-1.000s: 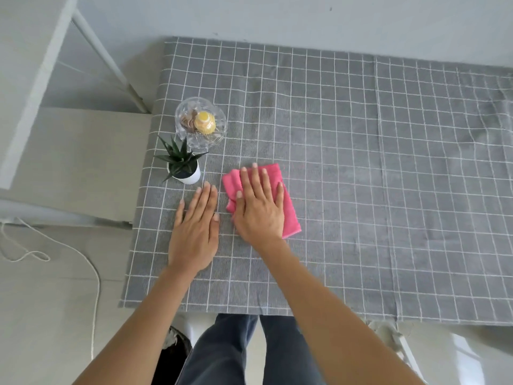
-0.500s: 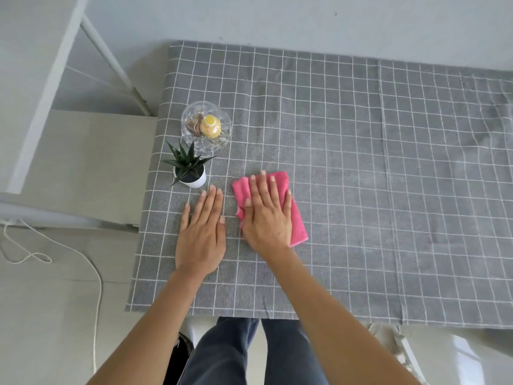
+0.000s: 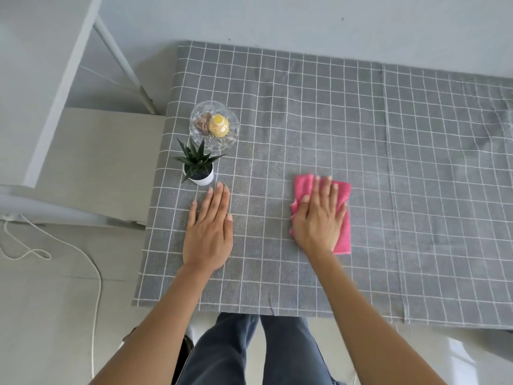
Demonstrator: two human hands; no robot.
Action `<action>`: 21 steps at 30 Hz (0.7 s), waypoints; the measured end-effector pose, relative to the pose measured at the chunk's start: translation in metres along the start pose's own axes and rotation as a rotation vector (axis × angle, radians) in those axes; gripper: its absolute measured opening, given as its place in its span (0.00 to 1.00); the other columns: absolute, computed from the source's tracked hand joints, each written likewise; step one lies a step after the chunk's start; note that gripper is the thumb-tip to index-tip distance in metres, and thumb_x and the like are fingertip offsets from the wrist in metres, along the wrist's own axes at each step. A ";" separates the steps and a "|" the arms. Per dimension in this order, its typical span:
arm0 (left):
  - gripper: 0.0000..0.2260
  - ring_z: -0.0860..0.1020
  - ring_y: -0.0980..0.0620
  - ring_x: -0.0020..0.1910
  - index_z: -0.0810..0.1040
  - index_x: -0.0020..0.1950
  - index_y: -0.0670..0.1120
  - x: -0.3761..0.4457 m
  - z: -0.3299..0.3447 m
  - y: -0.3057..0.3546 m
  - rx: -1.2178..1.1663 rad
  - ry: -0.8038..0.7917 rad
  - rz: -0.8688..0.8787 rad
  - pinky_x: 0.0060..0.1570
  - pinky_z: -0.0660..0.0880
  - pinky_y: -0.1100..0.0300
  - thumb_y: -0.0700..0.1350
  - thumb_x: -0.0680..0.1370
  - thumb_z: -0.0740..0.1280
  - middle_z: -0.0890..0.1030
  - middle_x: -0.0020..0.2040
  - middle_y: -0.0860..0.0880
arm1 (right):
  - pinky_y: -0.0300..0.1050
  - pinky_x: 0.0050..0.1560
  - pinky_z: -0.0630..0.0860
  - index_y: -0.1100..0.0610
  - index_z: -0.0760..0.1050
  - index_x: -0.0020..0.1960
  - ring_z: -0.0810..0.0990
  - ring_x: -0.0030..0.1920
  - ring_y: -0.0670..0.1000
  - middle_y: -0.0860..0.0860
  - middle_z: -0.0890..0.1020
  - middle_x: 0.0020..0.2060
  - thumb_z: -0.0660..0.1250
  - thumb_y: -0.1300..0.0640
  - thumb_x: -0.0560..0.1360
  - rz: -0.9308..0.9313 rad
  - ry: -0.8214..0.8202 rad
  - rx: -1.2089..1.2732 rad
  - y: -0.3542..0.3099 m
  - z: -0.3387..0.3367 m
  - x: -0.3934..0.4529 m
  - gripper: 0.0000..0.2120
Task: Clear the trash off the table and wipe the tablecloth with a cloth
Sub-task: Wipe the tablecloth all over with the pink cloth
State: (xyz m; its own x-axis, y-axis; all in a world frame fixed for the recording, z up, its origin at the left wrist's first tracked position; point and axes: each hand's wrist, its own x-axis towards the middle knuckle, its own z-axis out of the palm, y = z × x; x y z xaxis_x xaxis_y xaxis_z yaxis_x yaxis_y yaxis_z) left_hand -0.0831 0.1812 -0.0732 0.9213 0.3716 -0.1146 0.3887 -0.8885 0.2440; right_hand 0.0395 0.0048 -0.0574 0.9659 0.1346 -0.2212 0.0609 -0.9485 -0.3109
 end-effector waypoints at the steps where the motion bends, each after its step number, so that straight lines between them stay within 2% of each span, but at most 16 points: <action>1: 0.24 0.39 0.56 0.77 0.44 0.79 0.48 0.000 0.000 0.000 0.002 0.001 0.001 0.75 0.38 0.52 0.50 0.82 0.40 0.43 0.79 0.52 | 0.55 0.74 0.34 0.47 0.38 0.77 0.33 0.76 0.49 0.47 0.38 0.77 0.40 0.46 0.82 -0.062 -0.035 -0.014 -0.011 0.005 -0.012 0.26; 4: 0.24 0.41 0.55 0.77 0.46 0.79 0.47 0.000 0.000 0.000 0.005 0.011 0.012 0.75 0.39 0.52 0.50 0.82 0.41 0.45 0.79 0.52 | 0.56 0.74 0.32 0.48 0.35 0.77 0.31 0.75 0.49 0.47 0.35 0.76 0.37 0.46 0.81 -0.273 -0.123 -0.063 -0.041 0.027 -0.051 0.26; 8: 0.24 0.44 0.55 0.77 0.49 0.79 0.47 0.000 0.001 0.000 0.004 0.016 0.020 0.76 0.41 0.51 0.49 0.82 0.42 0.48 0.79 0.51 | 0.55 0.76 0.37 0.46 0.43 0.78 0.37 0.77 0.47 0.45 0.43 0.77 0.40 0.47 0.82 -0.356 -0.136 -0.018 -0.042 0.029 -0.056 0.25; 10: 0.24 0.42 0.55 0.77 0.47 0.79 0.48 0.000 0.000 0.000 -0.001 0.004 0.017 0.75 0.39 0.52 0.50 0.82 0.41 0.46 0.79 0.52 | 0.54 0.75 0.35 0.46 0.39 0.78 0.34 0.76 0.47 0.44 0.40 0.77 0.38 0.46 0.82 -0.316 -0.133 -0.038 -0.029 0.022 -0.045 0.25; 13: 0.25 0.39 0.56 0.77 0.43 0.79 0.48 0.000 0.000 -0.001 0.000 -0.009 0.016 0.75 0.38 0.51 0.51 0.82 0.38 0.42 0.78 0.53 | 0.55 0.74 0.34 0.46 0.36 0.77 0.32 0.75 0.49 0.46 0.37 0.76 0.37 0.44 0.82 -0.126 -0.075 -0.077 0.006 0.007 -0.019 0.25; 17: 0.25 0.39 0.55 0.77 0.42 0.78 0.48 0.000 0.001 -0.001 0.003 -0.010 0.013 0.75 0.38 0.51 0.51 0.81 0.37 0.42 0.78 0.52 | 0.56 0.75 0.37 0.46 0.42 0.78 0.38 0.77 0.48 0.47 0.43 0.78 0.42 0.45 0.82 0.057 0.016 0.007 0.041 -0.010 0.005 0.25; 21: 0.25 0.39 0.55 0.77 0.42 0.78 0.48 -0.001 0.001 -0.001 0.011 -0.003 0.010 0.75 0.38 0.51 0.51 0.81 0.37 0.42 0.78 0.52 | 0.57 0.75 0.36 0.47 0.44 0.78 0.40 0.77 0.49 0.48 0.44 0.78 0.44 0.47 0.82 0.119 0.071 0.045 0.021 -0.001 -0.004 0.26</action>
State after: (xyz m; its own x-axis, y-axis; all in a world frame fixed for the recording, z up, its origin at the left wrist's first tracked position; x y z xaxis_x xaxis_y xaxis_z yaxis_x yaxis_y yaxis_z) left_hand -0.0839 0.1811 -0.0747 0.9252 0.3616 -0.1151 0.3790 -0.8953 0.2341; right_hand 0.0369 -0.0157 -0.0623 0.9811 -0.0007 -0.1935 -0.0654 -0.9424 -0.3281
